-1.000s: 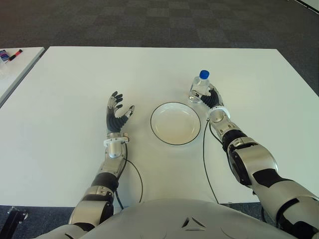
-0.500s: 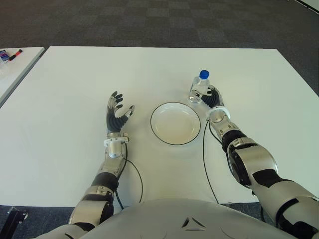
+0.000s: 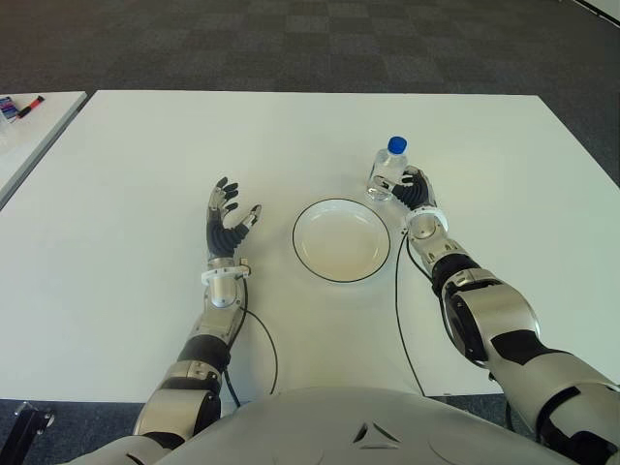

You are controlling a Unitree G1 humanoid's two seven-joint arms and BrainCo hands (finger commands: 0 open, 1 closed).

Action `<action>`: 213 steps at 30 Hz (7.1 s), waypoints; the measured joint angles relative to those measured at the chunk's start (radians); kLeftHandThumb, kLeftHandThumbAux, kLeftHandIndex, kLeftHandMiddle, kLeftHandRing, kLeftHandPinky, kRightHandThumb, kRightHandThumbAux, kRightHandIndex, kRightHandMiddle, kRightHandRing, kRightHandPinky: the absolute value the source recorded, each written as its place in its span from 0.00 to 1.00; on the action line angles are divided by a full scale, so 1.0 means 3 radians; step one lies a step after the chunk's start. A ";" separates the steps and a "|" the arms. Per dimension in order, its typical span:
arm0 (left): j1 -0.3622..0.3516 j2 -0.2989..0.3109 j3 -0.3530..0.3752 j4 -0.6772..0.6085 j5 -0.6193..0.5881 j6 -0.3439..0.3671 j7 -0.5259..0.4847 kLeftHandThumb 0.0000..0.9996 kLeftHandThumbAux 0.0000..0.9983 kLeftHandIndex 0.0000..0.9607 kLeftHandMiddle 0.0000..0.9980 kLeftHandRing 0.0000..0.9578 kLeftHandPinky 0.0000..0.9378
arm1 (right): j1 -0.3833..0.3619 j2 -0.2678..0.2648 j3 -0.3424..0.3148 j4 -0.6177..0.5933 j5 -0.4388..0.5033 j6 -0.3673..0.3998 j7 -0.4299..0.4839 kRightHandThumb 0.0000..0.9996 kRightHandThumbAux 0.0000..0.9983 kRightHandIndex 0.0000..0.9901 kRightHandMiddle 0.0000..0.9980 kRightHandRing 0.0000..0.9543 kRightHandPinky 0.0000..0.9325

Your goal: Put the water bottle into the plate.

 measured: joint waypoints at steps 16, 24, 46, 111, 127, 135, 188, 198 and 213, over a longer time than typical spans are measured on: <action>-0.0032 0.0001 0.0000 0.0051 -0.0001 -0.0004 0.0000 0.23 0.79 0.14 0.22 0.24 0.26 | 0.0006 0.0016 -0.0054 0.0000 0.0018 -0.0045 -0.0012 0.62 0.52 0.32 0.26 0.25 0.29; -0.0035 0.0001 0.0000 0.0055 -0.0001 -0.0008 0.0000 0.22 0.79 0.14 0.22 0.24 0.27 | 0.0007 0.0022 -0.0074 0.0000 0.0027 -0.0061 -0.0012 0.63 0.53 0.32 0.26 0.24 0.28; -0.0035 0.0002 -0.0002 0.0055 -0.0001 -0.0008 0.0000 0.23 0.79 0.13 0.21 0.23 0.26 | 0.0033 0.0032 -0.0094 -0.0001 0.0028 -0.0113 -0.0041 0.67 0.62 0.38 0.29 0.28 0.33; -0.0037 0.0008 -0.0009 0.0057 -0.0010 -0.0009 0.0000 0.23 0.79 0.12 0.21 0.23 0.27 | 0.0074 0.0096 -0.0157 0.0001 0.0033 -0.0278 -0.0415 0.85 0.68 0.47 0.44 0.48 0.50; -0.0038 0.0008 -0.0006 0.0061 -0.0015 -0.0009 0.0000 0.24 0.80 0.13 0.21 0.23 0.27 | 0.0079 0.0106 -0.0201 0.0001 0.0043 -0.0340 -0.0365 0.85 0.68 0.46 0.45 0.48 0.50; -0.0040 0.0008 -0.0006 0.0066 -0.0019 -0.0009 -0.0001 0.24 0.80 0.13 0.21 0.23 0.27 | 0.0083 0.0102 -0.0228 0.0002 0.0117 -0.0383 -0.0165 0.84 0.68 0.45 0.44 0.42 0.42; -0.0053 0.0016 -0.0015 0.0080 0.0037 -0.0009 0.0028 0.21 0.79 0.13 0.21 0.23 0.27 | 0.0081 0.0062 -0.0099 0.0039 0.0025 -0.0350 0.0178 0.53 0.35 0.00 0.00 0.01 0.16; -0.0062 0.0016 -0.0009 0.0098 0.0010 -0.0009 0.0018 0.23 0.78 0.12 0.20 0.21 0.25 | 0.0076 0.0069 -0.0071 0.0045 0.0011 -0.0350 0.0176 0.52 0.37 0.00 0.00 0.02 0.15; -0.0069 0.0019 -0.0007 0.0112 -0.0040 -0.0029 -0.0009 0.25 0.79 0.12 0.20 0.22 0.27 | 0.0013 0.0112 -0.0034 0.0046 -0.0009 -0.0357 0.0152 0.58 0.38 0.00 0.00 0.01 0.14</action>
